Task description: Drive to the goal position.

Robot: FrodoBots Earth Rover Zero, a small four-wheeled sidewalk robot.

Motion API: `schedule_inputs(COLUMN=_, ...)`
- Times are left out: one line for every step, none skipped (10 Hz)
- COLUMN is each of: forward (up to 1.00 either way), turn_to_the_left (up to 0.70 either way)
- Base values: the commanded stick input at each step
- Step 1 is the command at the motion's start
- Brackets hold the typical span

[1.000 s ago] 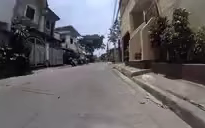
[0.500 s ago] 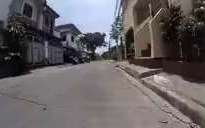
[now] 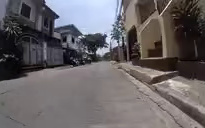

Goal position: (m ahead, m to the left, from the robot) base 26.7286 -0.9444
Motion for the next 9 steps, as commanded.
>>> schedule_inputs(forward=1.00, turn_to_the_left=-0.02)
schedule_inputs(forward=1.00, turn_to_the_left=0.00)
schedule_inputs(forward=1.00, turn_to_the_left=0.00)
schedule_inputs(forward=1.00, turn_to_the_left=0.00)
schedule_inputs(forward=1.00, turn_to_the_left=0.00)
schedule_inputs(forward=1.00, turn_to_the_left=0.00)
schedule_inputs(forward=1.00, turn_to_the_left=0.00)
schedule_inputs(forward=1.00, turn_to_the_left=0.00)
schedule_inputs(forward=1.00, turn_to_the_left=0.00)
